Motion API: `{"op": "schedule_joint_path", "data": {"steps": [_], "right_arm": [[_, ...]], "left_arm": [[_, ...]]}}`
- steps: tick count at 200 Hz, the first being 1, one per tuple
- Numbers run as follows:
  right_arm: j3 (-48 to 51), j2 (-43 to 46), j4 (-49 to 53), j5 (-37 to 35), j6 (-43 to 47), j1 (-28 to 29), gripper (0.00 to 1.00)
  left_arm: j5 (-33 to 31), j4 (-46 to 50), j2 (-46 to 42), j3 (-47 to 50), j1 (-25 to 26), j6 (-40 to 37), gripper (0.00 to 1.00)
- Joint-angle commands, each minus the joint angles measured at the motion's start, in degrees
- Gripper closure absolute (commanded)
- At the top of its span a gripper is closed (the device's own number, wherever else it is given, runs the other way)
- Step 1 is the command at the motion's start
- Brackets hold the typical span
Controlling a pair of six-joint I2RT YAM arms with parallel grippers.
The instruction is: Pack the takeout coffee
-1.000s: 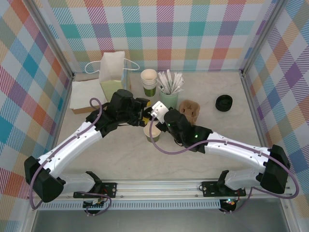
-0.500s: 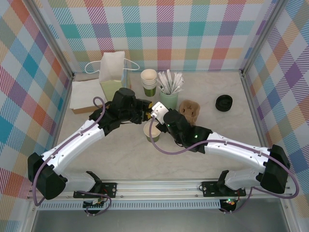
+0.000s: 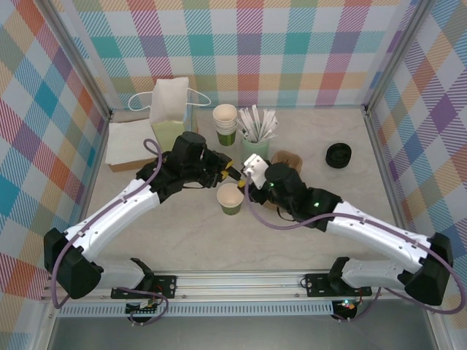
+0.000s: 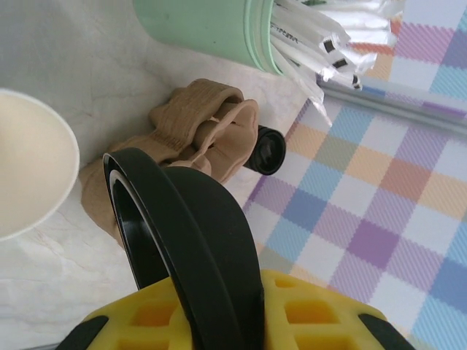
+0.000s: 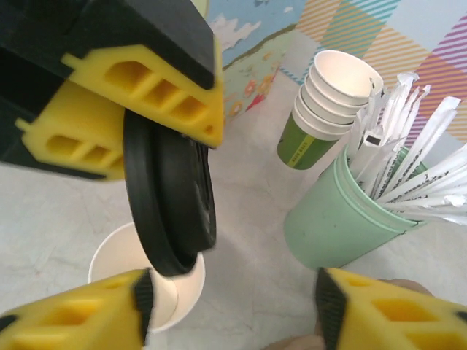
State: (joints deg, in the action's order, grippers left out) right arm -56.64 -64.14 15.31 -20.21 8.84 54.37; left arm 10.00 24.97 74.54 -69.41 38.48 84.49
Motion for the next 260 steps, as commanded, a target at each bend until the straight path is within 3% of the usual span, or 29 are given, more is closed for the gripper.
{"op": "schedule_joint_path", "data": {"steps": [1,44,70,108,155,260], "right_arm": [[1.0,4.5,5.9,14.2,-2.8,-4.3,0.25],[1.8,8.6,9.9,33.4,-4.3,-14.5,0.01],[2.5,10.0,9.6,40.4,2.2,-17.5,0.00],[8.0,14.3,2.4,43.5,12.9,-18.6,0.00],[6.4,12.4,-0.4,45.2,17.7,-19.1,0.00],[-1.2,2.6,-5.8,53.2,19.0,-19.1,0.00]], "left_arm": [[1.1,2.7,-0.2,-2.8,-0.2,-12.9,0.88],[5.0,1.1,-1.8,-2.3,-0.2,-28.8,0.94],[8.0,-0.2,-3.0,-1.6,-0.3,-36.8,0.96],[13.7,-0.9,-4.8,-1.4,-0.2,-46.4,0.96],[20.4,-1.4,-6.5,-1.6,-0.2,-53.4,0.97],[24.7,-2.0,-7.1,-2.0,-0.2,-55.5,0.99]]}}
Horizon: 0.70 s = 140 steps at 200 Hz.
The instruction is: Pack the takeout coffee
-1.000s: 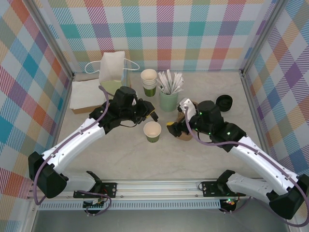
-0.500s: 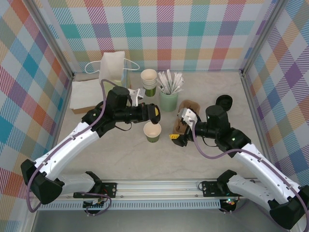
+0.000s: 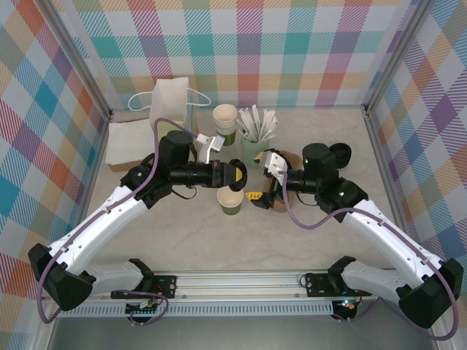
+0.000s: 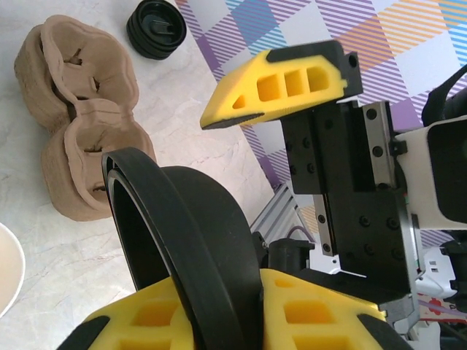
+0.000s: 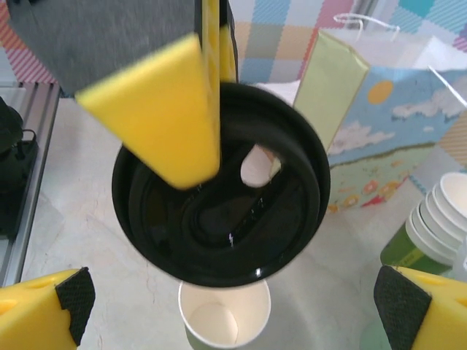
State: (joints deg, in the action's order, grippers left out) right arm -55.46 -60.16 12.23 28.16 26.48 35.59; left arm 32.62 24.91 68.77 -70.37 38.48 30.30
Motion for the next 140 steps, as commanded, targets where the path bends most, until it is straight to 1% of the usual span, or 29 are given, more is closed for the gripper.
{"op": "schedule_joint_path", "data": {"steps": [1,62,100,140], "right_arm": [[-2.4,-1.5,-2.8,4.9,1.4,-0.3,0.00],[-4.0,-4.3,-4.1,5.9,0.5,0.7,0.00],[-4.7,-5.3,-3.6,6.7,0.2,1.0,0.06],[-5.4,-6.3,-3.2,7.9,-0.5,1.1,0.10]], "left_arm": [[2.1,-2.0,-1.3,-1.0,-0.2,-1.3,0.99],[2.3,-2.4,-1.3,-1.3,-0.2,-1.0,1.00],[2.5,-2.6,-1.5,-1.2,-0.2,-0.9,1.00],[3.1,-3.0,-1.4,-1.2,-0.2,-0.9,1.00]]}}
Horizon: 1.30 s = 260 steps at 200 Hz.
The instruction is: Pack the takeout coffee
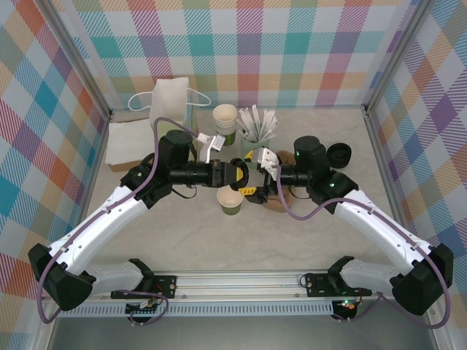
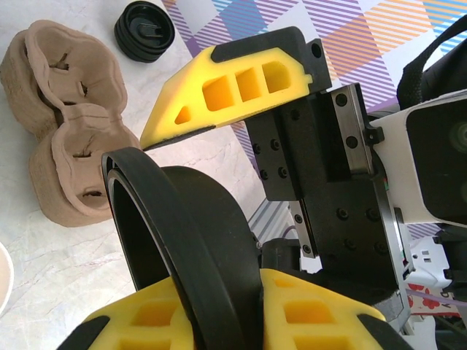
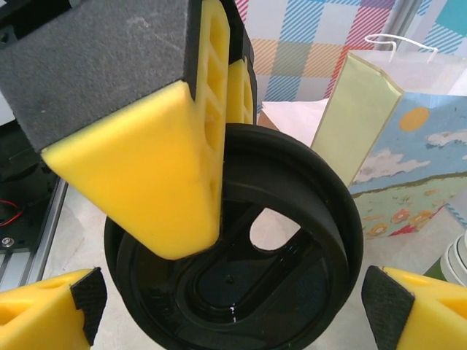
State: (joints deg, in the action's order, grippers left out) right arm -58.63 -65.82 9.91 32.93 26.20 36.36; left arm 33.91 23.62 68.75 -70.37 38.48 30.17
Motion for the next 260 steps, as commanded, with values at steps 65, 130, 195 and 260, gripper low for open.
{"op": "schedule_joint_path", "data": {"steps": [65,130,195,260], "right_arm": [[-3.1,-1.7,-0.8,4.0,-1.1,0.8,0.16],[-2.7,-1.7,-0.8,3.7,-2.3,1.8,0.20],[-2.7,-1.0,1.6,1.8,-3.3,2.1,0.29],[-4.2,-0.7,10.3,-4.5,-3.1,2.0,0.30]], "left_arm": [[2.0,-2.2,-1.2,-1.1,-0.2,-0.6,1.00],[1.1,-2.4,-1.0,-0.9,-0.2,-0.1,1.00],[0.1,-2.9,-0.1,-1.0,-0.2,1.0,0.96],[-3.9,1.3,0.0,-1.3,-0.2,-0.3,0.48]]}}
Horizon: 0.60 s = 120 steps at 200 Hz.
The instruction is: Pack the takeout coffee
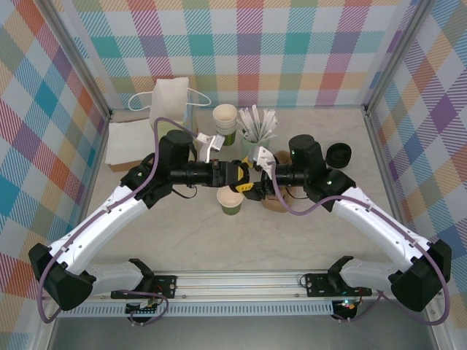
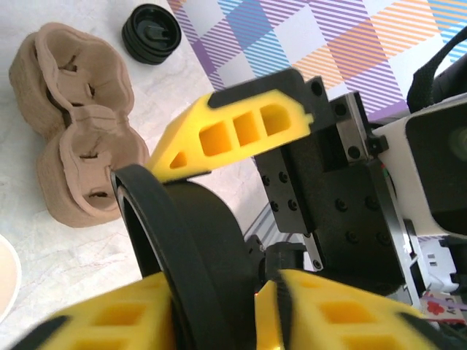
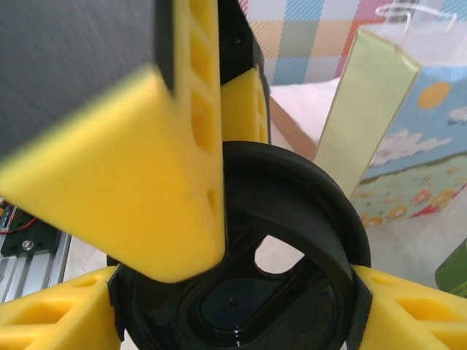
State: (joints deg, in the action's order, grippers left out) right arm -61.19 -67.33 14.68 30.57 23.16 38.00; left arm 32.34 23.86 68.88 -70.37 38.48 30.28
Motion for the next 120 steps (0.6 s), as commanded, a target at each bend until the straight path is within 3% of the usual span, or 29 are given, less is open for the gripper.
{"op": "schedule_joint_path", "data": {"steps": [1,38,87,120], "right_arm": [[-1.7,0.8,5.5,-2.2,0.0,0.4,0.30],[-2.0,0.6,10.4,-6.1,-0.8,0.5,0.30],[-5.0,-2.2,18.4,-12.1,-5.1,0.5,0.30],[-8.7,-6.2,23.2,-15.8,-8.4,1.9,0.30]], "left_arm": [[-2.4,1.2,-0.2,-1.3,-0.2,-0.5,0.47],[-8.9,5.5,-2.1,-0.8,-0.2,-1.6,0.32],[-31.3,15.1,-8.6,3.7,-0.3,0.1,0.21],[-41.7,19.7,-12.1,9.0,-0.4,3.3,0.19]]}}
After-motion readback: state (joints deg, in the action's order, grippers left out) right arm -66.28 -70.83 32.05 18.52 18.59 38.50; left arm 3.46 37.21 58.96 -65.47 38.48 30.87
